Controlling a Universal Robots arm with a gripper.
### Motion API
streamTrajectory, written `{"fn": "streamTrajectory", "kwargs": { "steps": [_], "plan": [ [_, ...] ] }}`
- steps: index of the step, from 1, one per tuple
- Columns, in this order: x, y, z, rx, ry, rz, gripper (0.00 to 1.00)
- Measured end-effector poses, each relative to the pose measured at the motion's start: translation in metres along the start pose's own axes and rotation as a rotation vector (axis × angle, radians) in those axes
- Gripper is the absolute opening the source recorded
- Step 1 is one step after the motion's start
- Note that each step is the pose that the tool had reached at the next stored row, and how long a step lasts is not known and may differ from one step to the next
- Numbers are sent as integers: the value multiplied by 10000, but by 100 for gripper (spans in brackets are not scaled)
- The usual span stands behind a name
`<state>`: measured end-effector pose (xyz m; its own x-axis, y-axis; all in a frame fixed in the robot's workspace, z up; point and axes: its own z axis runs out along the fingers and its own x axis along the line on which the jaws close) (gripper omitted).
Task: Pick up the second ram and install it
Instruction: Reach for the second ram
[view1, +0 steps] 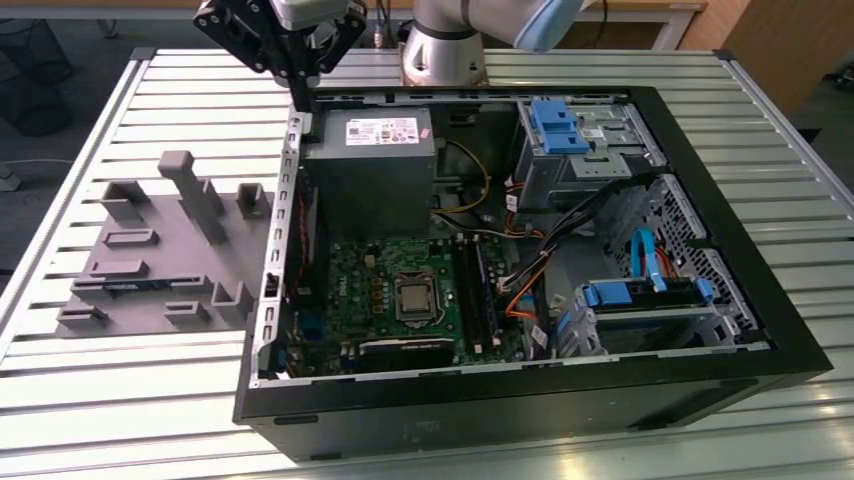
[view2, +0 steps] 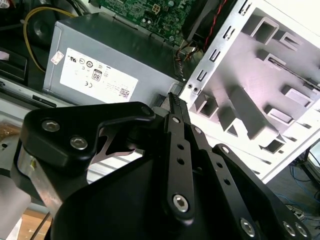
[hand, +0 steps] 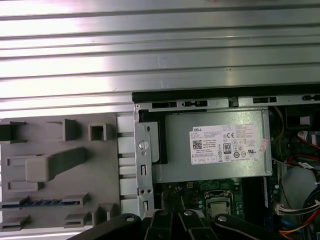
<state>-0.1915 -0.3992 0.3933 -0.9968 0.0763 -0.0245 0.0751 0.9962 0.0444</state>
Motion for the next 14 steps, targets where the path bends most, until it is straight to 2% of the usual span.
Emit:
{"fn": "streamTrajectory", "kwargs": {
  "steps": [6,14],
  "plan": [
    [69,-8,-2,1,1,-1,11],
    [104,-10,-3,1,1,-1,11]
  ]
}}
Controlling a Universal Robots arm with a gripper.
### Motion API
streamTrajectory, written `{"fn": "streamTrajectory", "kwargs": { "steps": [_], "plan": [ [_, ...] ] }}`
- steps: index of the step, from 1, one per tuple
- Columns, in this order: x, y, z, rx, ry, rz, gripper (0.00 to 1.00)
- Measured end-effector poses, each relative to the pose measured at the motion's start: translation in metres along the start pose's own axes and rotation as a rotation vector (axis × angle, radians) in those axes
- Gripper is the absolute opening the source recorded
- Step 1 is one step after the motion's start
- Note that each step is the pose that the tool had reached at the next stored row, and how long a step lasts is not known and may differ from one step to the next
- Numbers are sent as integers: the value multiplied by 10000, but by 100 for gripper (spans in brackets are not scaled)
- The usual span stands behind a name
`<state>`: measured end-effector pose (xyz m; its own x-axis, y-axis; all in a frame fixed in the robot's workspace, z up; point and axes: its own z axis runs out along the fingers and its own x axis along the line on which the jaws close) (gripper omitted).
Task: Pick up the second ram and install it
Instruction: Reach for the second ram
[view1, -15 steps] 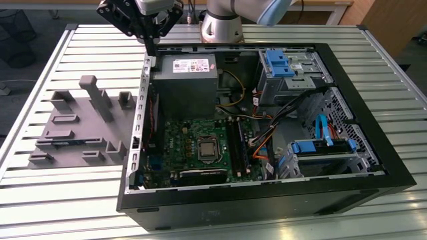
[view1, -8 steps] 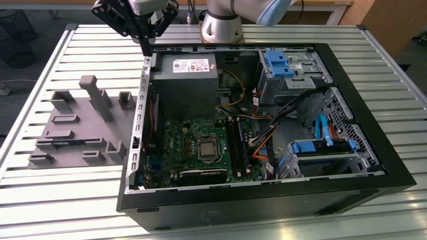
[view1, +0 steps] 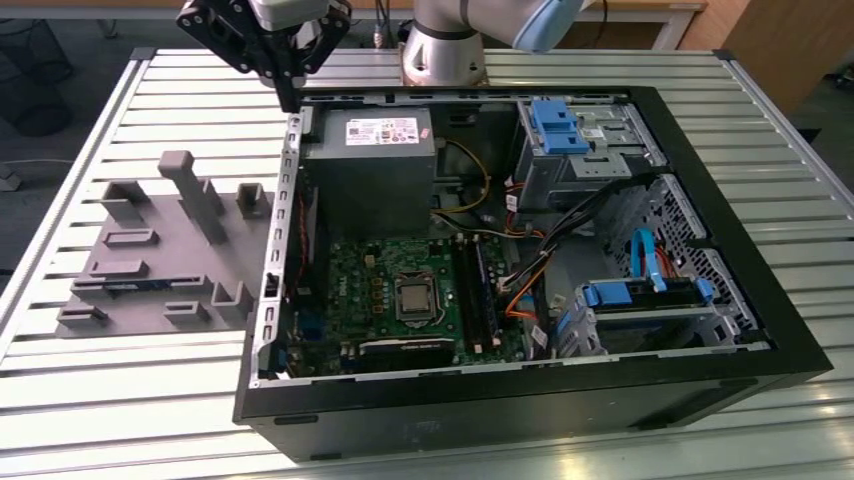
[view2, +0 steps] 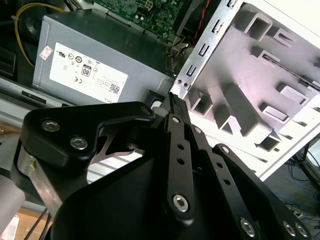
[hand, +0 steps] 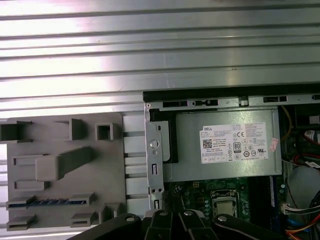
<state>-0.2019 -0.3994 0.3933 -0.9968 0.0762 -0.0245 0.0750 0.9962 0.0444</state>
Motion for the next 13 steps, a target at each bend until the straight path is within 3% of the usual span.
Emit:
{"fn": "streamTrajectory", "kwargs": {
  "steps": [13],
  "plan": [
    [26,-2,-1,0,0,1,11]
  ]
}}
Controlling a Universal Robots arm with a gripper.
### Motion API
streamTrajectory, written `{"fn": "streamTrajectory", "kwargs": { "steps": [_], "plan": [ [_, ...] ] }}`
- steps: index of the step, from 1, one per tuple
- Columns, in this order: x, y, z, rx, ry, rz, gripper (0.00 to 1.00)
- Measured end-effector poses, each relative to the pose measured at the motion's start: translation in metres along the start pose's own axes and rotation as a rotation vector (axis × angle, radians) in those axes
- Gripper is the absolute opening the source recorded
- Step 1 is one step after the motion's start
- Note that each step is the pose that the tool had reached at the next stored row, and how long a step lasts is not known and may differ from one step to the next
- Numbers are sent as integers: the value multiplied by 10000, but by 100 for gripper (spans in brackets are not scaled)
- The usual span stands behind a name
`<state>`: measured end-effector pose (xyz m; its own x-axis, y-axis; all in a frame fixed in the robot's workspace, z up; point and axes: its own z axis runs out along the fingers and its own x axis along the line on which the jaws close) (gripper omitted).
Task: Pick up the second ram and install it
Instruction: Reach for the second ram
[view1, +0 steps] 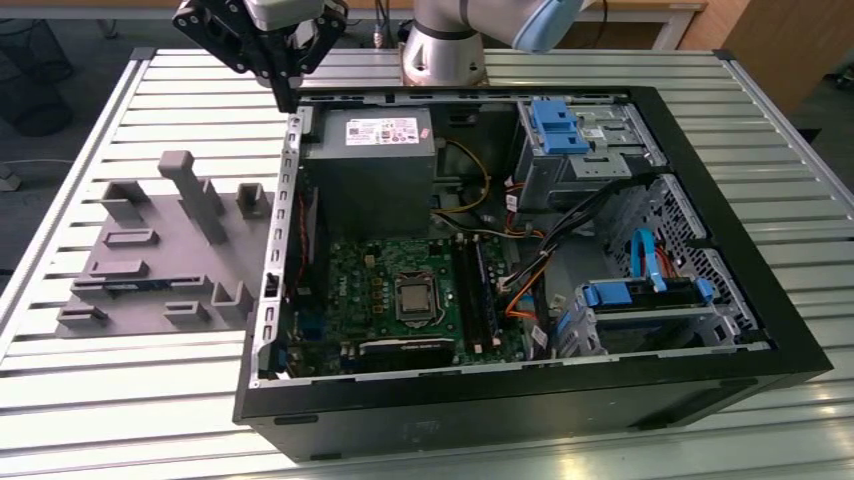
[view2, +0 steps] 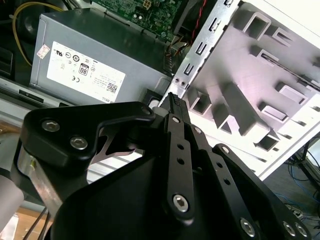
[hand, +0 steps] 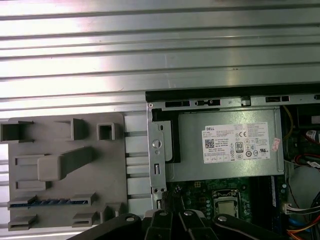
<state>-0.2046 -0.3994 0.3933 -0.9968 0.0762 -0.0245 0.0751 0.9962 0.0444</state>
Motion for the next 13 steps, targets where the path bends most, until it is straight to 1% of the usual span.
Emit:
{"fn": "streamTrajectory", "kwargs": {
  "steps": [13],
  "plan": [
    [43,-3,-1,0,0,0,11]
  ]
}}
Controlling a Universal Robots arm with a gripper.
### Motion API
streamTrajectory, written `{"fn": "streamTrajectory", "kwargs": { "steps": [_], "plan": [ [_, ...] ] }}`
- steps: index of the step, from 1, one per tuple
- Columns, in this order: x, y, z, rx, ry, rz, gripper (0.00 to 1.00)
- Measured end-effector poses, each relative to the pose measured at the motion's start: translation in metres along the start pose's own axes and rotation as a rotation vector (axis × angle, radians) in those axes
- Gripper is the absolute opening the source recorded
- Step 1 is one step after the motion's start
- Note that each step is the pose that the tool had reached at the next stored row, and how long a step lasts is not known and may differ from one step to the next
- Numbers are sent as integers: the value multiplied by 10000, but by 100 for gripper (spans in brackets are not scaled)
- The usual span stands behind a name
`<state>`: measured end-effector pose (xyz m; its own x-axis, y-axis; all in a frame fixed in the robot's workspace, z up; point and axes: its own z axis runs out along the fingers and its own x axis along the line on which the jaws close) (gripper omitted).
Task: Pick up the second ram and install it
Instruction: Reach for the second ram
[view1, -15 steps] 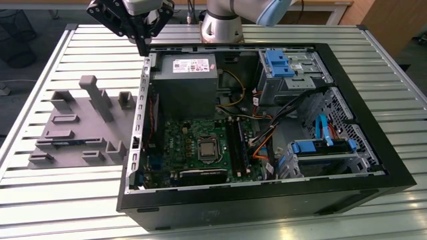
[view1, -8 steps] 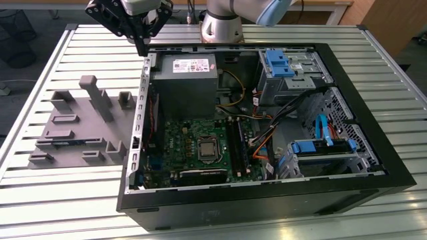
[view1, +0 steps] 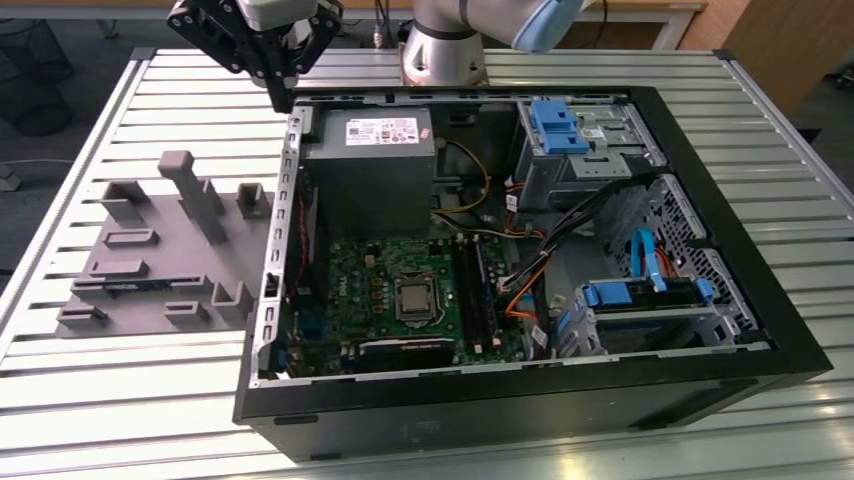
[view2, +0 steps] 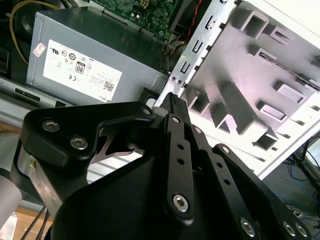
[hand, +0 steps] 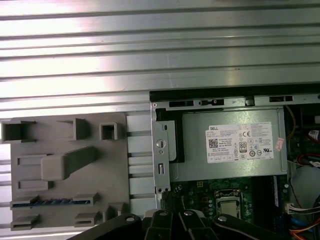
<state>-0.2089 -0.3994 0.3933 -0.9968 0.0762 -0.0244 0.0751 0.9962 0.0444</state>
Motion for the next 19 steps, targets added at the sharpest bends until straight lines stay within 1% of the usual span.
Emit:
{"fn": "streamTrajectory", "kwargs": {
  "steps": [19],
  "plan": [
    [59,-4,-2,0,0,0,11]
  ]
}}
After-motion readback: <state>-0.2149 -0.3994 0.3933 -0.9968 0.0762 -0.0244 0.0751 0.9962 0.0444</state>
